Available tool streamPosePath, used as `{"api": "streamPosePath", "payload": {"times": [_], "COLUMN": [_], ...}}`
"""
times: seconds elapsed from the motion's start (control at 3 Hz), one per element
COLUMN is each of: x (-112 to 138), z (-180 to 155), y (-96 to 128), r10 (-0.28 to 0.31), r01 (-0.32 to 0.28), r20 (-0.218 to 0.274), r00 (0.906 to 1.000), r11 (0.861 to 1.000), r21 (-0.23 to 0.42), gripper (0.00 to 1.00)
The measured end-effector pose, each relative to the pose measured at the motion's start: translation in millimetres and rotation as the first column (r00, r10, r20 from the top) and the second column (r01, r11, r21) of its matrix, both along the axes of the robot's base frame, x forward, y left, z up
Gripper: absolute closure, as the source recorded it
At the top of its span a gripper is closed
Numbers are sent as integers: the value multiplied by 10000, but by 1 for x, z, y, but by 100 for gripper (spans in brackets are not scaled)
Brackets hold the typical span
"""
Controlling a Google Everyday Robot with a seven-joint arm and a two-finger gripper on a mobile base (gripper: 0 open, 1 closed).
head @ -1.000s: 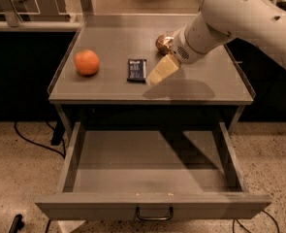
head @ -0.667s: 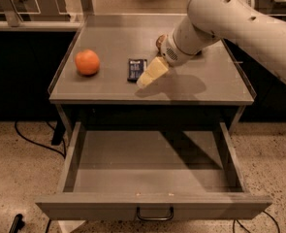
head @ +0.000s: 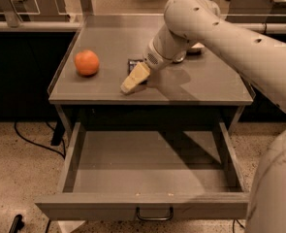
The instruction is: Place rxbar blueberry into top drawer
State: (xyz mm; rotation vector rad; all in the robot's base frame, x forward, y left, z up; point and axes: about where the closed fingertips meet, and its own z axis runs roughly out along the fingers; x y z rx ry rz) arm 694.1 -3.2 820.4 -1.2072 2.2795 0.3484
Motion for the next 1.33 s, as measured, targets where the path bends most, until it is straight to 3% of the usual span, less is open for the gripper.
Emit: {"api": "streamPosePath", "payload": {"times": [0.33, 0.67, 1.33], "x": [0, 1, 7], "z": [0, 1, -7], "y": [0, 11, 10], "r10": [-5, 541, 464], "r01": [5, -538, -465], "r20": [0, 139, -69], "r00": [10000, 9984, 9989], "r11": [10000, 9983, 9987], "r21": [1, -231, -206], "gripper": [0, 0, 0]}}
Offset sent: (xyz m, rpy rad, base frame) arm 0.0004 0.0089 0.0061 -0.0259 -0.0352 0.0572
